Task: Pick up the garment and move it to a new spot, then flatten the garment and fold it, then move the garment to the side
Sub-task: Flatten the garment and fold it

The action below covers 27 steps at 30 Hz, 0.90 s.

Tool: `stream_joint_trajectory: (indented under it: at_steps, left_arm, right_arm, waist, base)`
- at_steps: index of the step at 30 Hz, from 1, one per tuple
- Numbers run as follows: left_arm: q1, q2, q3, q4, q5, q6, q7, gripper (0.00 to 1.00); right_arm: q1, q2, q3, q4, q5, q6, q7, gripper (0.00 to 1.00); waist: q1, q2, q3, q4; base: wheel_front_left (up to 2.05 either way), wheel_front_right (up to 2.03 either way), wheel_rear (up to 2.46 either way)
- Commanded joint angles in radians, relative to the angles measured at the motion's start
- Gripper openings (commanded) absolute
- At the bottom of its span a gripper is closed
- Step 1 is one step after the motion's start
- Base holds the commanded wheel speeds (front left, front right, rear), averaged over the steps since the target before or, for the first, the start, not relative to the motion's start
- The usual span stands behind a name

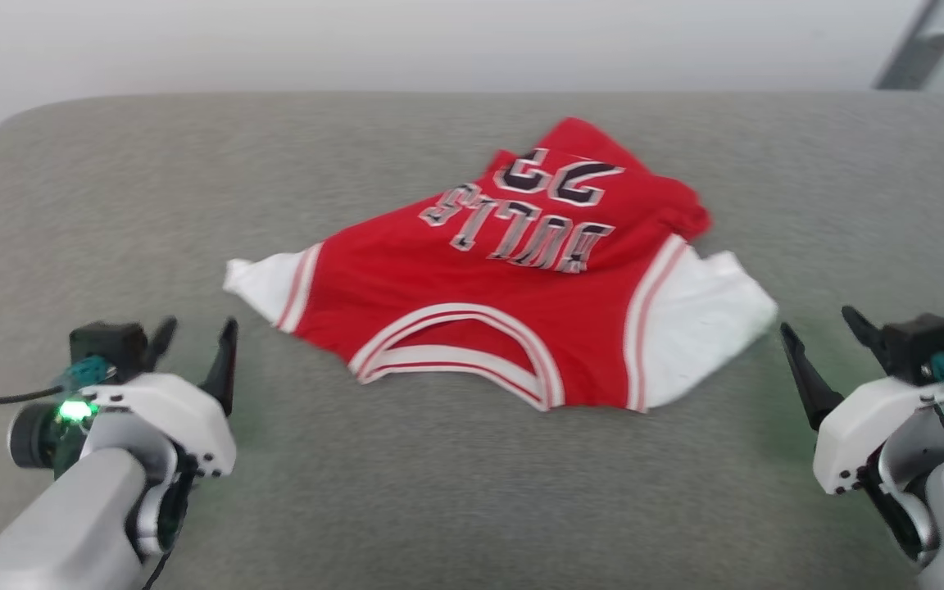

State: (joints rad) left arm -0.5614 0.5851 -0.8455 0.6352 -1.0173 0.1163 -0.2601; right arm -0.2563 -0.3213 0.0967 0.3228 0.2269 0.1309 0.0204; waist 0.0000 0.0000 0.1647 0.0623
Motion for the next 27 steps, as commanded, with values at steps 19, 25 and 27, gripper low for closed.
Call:
stream_joint_trajectory:
  at_steps: [19, 25, 27]
  left_arm:
    - [0.427, -0.289, 0.513, -0.489, 0.761, 0.068, -0.006, 1.00]
    - [0.462, -0.365, 0.606, -0.492, 0.827, -0.016, -0.007, 1.00]
    - [0.465, -0.384, 0.635, -0.488, 0.837, -0.040, -0.007, 1.00]
  right_arm:
    - [-0.208, -0.214, 0.079, 0.097, 0.266, 0.000, 0.718, 1.00]
    - [-0.226, -0.173, 0.056, 0.161, 0.303, 0.000, 0.763, 0.84]
    - [-0.224, -0.151, 0.059, 0.174, 0.319, 0.000, 0.769, 0.15]
  waist:
    - [0.0000, 0.0000, 0.053, 0.209]
    - [0.0000, 0.0000, 0.071, 0.213]
    - [0.0000, 0.0000, 0.072, 0.206]
  base:
    - [0.00, 0.00, 0.00]
    - [0.00, 0.00, 0.00]
    - [0.00, 0.00, 0.00]
